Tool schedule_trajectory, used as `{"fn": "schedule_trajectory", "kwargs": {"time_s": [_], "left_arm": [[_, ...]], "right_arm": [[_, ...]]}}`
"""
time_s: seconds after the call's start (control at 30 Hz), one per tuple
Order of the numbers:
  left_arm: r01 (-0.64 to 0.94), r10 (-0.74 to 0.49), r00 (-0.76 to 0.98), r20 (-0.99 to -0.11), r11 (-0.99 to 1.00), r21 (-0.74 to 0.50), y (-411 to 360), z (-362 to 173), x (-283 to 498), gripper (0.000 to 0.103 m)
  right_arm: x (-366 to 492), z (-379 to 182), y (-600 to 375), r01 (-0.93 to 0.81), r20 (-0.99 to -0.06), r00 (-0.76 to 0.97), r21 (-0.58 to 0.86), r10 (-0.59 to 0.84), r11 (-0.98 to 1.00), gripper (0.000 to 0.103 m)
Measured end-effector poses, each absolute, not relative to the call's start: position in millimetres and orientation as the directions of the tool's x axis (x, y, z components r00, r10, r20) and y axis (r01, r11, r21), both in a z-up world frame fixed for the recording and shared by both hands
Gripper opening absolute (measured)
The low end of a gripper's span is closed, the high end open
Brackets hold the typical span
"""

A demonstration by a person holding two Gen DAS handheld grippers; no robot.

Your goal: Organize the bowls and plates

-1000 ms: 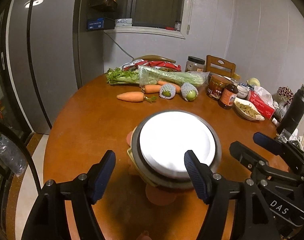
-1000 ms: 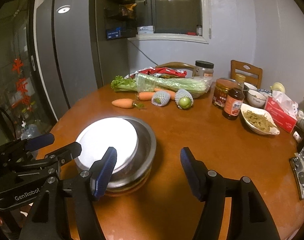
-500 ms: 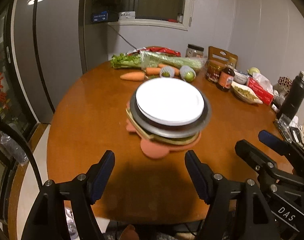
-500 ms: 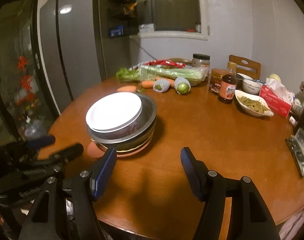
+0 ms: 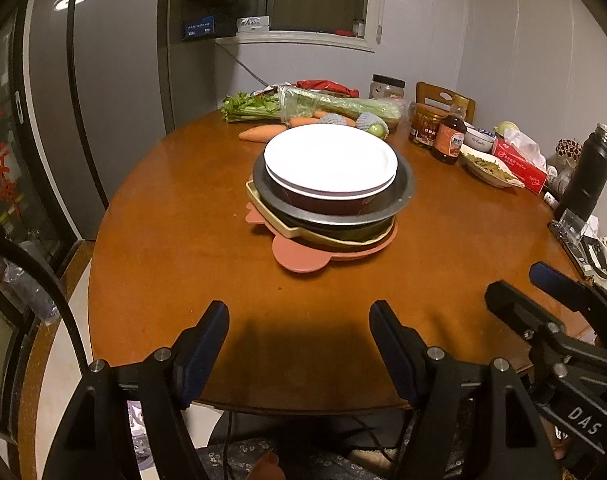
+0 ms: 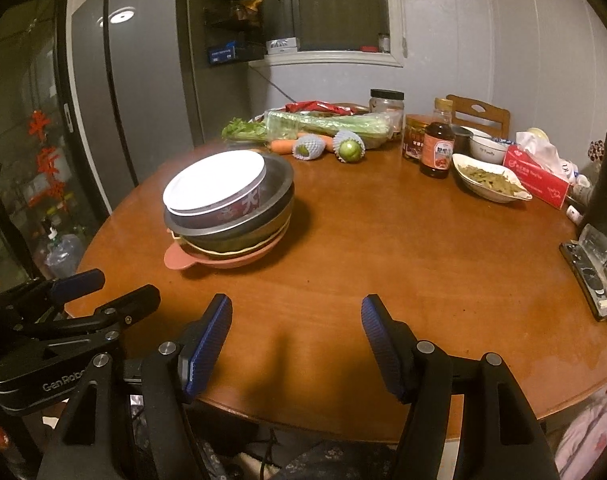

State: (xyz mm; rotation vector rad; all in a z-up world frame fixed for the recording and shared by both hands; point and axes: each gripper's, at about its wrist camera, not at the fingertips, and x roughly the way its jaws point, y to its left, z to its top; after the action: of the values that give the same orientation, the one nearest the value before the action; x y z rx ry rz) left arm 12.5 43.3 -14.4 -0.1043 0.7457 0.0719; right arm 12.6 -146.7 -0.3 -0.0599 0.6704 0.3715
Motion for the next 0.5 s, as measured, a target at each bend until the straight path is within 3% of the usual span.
{"fn": "schedule_trajectory", "kwargs": {"time_s": [0.5], "left_arm": [[-0.108,0.031,0.726,-0.687,0.992,-0.068,48.4,-18.8,14.5,0.072]], "right_arm": [[11.9,-3.3,-142.7,-0.366,-0.622,0.712,0.066,0.325,0.928,0.069]]}}
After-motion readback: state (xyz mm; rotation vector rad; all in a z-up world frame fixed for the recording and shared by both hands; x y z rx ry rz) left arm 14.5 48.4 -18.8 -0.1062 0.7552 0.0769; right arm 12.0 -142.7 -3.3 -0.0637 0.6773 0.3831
